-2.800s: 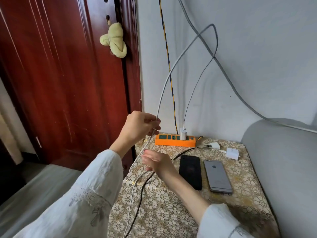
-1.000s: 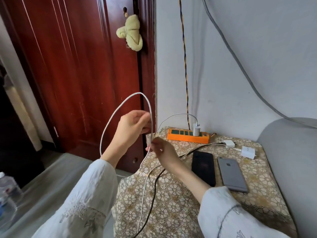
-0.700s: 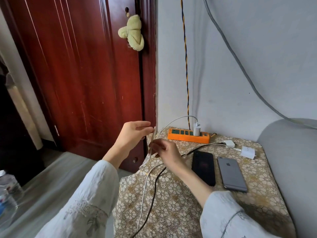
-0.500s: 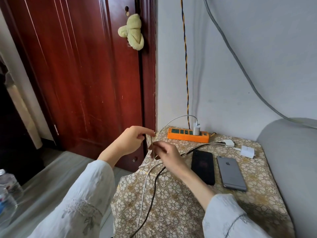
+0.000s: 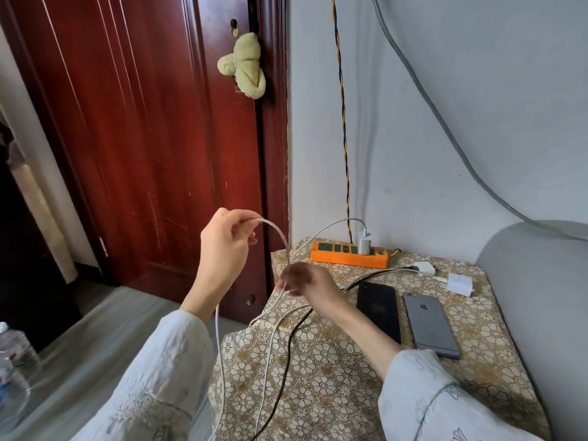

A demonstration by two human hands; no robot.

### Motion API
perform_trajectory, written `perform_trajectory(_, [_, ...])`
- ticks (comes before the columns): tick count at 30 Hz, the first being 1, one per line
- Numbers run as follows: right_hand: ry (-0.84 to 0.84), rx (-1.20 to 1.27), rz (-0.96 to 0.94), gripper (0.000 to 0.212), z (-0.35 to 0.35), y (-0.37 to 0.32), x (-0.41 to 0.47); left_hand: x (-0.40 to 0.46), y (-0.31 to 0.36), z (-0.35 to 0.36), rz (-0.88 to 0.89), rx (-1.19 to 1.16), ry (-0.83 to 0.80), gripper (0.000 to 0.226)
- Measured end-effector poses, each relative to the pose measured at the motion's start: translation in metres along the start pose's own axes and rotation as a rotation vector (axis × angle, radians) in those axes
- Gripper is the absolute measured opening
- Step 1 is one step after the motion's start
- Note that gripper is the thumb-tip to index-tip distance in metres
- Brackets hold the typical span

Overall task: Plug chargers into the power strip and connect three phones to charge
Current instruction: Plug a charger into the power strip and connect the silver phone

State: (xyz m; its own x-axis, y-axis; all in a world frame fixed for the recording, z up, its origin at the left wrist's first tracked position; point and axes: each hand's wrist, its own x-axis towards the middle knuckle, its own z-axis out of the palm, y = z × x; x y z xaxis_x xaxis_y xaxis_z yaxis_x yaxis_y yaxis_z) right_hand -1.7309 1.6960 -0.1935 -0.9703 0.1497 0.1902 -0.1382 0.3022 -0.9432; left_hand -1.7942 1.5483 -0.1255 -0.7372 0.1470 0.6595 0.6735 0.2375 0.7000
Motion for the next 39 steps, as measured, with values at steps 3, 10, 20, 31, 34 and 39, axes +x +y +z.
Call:
perform_trajectory(3, [0.330,0.022,-0.103,0.021,-0.028,-0.018,0.008,-0.003,-0.010,-0.007,-0.095,0.067,-0.034,0.009])
perform_trajectory(10, [0.533,-0.556,-0.264,0.019,-0.078,-0.027,0.000,-0.029,-0.017,0.010,-0.203,0.024,-0.626,0.007])
perform_trajectory(20, [0.355,-0.013,0.049,0.017,-0.088,0.013,-0.065,-0.059,-0.020,0.066,-0.636,-0.258,-0.801,0.029])
perform_trajectory(31, [0.505,1.113,0.592,0.009,-0.095,0.030,-0.073,-0.096,-0.021,0.082,-0.277,-0.056,-1.303,0.017])
perform_trajectory(34, [0.508,1.005,0.578,0.011,-0.102,0.026,-0.066,-0.096,-0.029,0.071,-0.298,0.014,-1.454,0.019])
perform_trajectory(39, [0.248,0.474,0.409,0.014,-0.093,0.023,-0.079,-0.097,-0.028,0.068,-0.479,-0.227,-1.145,0.028])
